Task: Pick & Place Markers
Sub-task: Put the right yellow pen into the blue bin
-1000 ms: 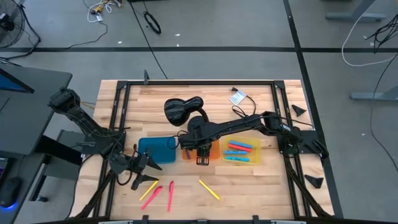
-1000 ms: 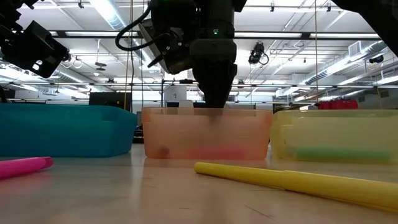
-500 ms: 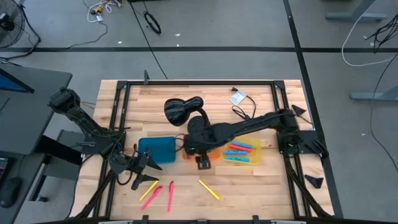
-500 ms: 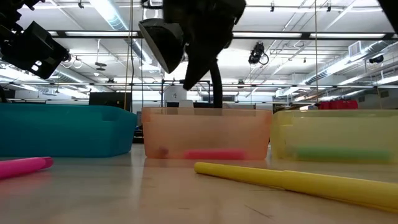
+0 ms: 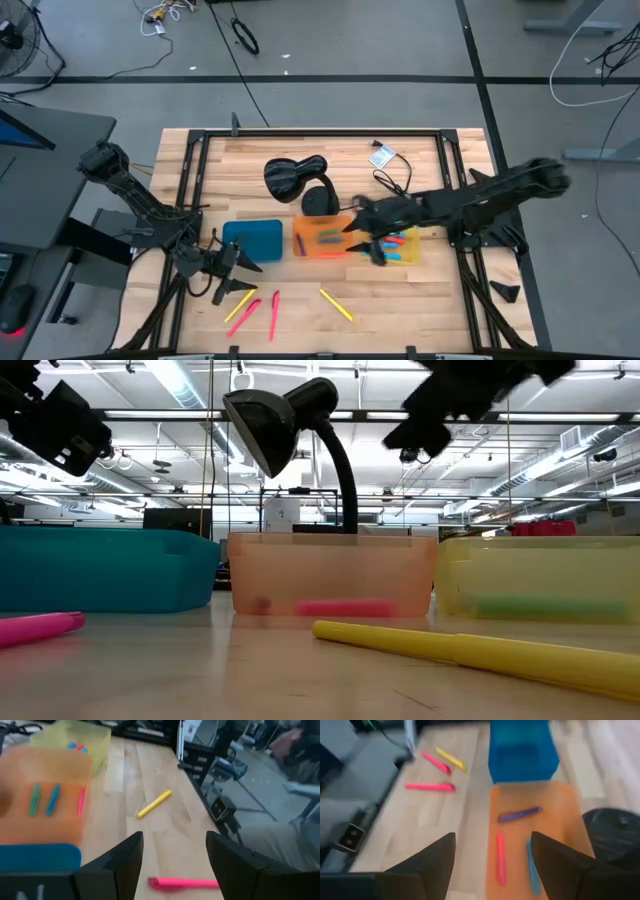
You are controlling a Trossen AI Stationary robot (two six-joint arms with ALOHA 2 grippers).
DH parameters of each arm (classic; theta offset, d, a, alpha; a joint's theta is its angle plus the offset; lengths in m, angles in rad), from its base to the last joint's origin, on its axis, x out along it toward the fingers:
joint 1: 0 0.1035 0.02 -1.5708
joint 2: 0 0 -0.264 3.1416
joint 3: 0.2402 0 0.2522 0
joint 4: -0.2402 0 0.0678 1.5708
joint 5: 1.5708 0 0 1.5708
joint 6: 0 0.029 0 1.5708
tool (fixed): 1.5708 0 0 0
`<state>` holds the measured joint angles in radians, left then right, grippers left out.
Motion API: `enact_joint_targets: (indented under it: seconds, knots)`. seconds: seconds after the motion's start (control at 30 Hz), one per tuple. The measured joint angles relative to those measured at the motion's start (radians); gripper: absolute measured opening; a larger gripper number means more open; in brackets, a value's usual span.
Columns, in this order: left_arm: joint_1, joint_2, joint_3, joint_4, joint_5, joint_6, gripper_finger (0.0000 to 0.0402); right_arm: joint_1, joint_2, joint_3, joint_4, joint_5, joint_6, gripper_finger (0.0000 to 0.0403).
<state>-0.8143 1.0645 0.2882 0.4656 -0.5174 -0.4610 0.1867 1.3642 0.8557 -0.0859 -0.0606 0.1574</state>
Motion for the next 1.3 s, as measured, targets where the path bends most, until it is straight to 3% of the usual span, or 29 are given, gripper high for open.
enact_joint_targets:
  seconds: [0.2, 0.37, 0.7, 1.0, 1.3]
  knots:
    - [0.000, 0.000, 0.001, 0.012, -0.062, 0.001, 0.0222, -0.012, -0.284, -0.323, 0.253, 0.024, -0.004, 0.0259]
    - [0.000, 0.000, 0.001, 0.012, -0.107, 0.001, 0.0222, -0.046, -0.485, -0.540, 0.365, 0.026, 0.009, 0.0259]
    - [0.009, 0.000, 0.001, 0.012, -0.160, 0.002, 0.0222, -0.068, -0.723, -0.835, 0.614, 0.015, 0.018, 0.0259]
    - [0.068, 0.000, 0.001, 0.009, -0.127, 0.001, 0.0222, -0.080, -0.827, -0.839, 0.568, -0.011, -0.071, 0.0259]
    - [0.095, 0.000, 0.001, 0.010, -0.107, -0.025, 0.0222, -0.142, -1.091, -0.839, 0.389, -0.112, -0.132, 0.0259]
